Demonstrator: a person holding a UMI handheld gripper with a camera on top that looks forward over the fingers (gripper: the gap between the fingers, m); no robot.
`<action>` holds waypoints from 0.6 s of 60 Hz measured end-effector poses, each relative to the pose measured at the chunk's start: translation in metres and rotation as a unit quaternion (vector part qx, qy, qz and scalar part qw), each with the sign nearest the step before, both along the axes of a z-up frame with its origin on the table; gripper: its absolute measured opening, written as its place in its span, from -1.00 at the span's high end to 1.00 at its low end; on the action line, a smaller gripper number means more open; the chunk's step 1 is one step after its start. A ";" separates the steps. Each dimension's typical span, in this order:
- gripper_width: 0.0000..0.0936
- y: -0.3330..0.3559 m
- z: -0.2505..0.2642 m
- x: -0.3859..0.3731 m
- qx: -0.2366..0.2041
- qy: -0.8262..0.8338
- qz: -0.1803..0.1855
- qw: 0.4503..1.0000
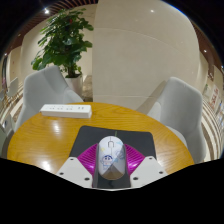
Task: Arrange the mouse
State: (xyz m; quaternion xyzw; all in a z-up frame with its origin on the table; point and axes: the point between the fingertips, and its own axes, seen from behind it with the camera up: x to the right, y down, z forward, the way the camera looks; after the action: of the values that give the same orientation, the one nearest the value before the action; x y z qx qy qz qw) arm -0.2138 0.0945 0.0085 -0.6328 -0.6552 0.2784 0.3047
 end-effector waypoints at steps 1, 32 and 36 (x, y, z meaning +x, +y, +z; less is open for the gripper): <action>0.18 0.003 -0.003 -0.002 0.001 -0.001 0.002 1.000; -0.84 0.014 0.048 0.066 -0.040 -0.015 -0.007 0.999; -0.84 0.012 0.068 0.103 -0.039 -0.019 -0.011 0.999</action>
State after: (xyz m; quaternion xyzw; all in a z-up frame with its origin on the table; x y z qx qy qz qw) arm -0.1110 0.1066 0.0770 -0.6565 -0.6423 0.2885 0.2705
